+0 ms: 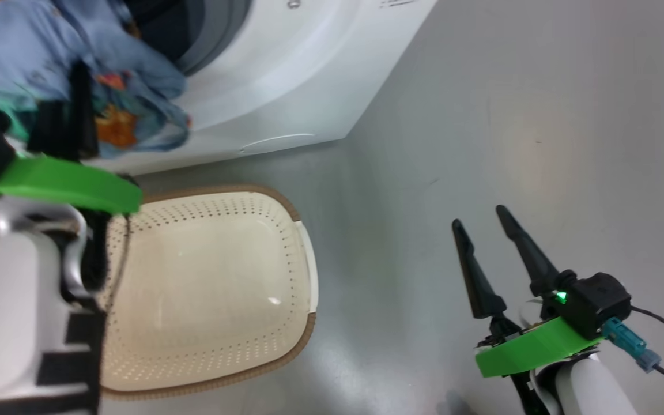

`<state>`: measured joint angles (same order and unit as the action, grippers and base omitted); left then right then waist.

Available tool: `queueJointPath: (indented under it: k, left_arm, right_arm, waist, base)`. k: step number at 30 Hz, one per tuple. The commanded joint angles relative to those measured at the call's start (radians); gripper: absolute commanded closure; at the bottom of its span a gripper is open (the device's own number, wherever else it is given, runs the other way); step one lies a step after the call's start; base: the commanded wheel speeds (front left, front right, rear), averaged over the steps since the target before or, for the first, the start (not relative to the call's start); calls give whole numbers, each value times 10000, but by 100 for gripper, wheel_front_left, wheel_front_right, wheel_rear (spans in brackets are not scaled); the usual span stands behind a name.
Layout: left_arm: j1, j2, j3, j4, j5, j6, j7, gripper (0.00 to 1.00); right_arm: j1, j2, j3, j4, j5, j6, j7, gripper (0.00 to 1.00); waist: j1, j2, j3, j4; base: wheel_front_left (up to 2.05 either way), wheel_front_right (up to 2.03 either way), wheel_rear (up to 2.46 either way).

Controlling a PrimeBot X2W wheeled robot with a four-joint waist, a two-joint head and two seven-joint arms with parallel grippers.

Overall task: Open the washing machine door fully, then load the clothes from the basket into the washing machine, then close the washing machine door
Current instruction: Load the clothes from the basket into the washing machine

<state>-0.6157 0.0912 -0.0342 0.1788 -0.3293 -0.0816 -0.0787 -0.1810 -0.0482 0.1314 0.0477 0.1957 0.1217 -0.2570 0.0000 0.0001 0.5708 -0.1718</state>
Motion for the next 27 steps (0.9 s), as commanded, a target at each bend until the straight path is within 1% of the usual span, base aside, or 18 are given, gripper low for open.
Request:
queueJointPath:
  k: [1,4,8,9,14,19,21,24,27]
  left_arm:
    - [-431,464,269,-248,206,82,47,100]
    - [-1179,792,302,267,444,171,93,100]
    - [-2307,1278,365,1494,806,304,-109,100]
    - [-2868,1482,336,2185,988,363,-216,100]
    - [-4225,2063,367,4001,1349,538,-698,100]
    - [-5619,2795,416,5653,1573,514,-1263,100]
    - [-6089,3065,365,6168,1673,424,-1449,100]
    - [-6763,3431,400,6748,1739,417,-1635,100]
    - [-7153,3678,387,7018,1854,517,-1709,100]
  right_arm:
    - [201,-20,354,-155,234,90,-48,0]
    - [208,-20,502,-129,340,90,-48,0]
    - [292,-20,681,-84,474,90,-48,0]
    - [352,-20,760,-62,546,90,-48,0]
    - [425,-20,1165,-31,692,90,-48,0]
    - [480,-20,1480,-21,730,90,-48,0]
    - [551,-20,1574,-19,702,90,-48,0]
    - [636,-20,1676,-20,647,90,-48,0]
    - [667,-20,1695,-66,655,90,-48,0]
  waist:
    - [0,-1,-31,-182]
    - [0,-1,-4,-464]
    - [0,-1,80,-920]
    - [0,-1,156,-1128]
    - [0,-1,376,-1662]
    - [0,-1,685,-2112]
    - [0,-1,820,-2260]
    - [0,-1,1068,-2444]
    - [0,-1,1261,-2530]
  base:
    - [0,0,0]
    - [0,0,0]
    - [0,0,0]
    - [0,0,0]
    - [0,0,0]
    - [0,0,0]
    - [0,0,0]
    - [0,0,0]
    - [0,0,0]
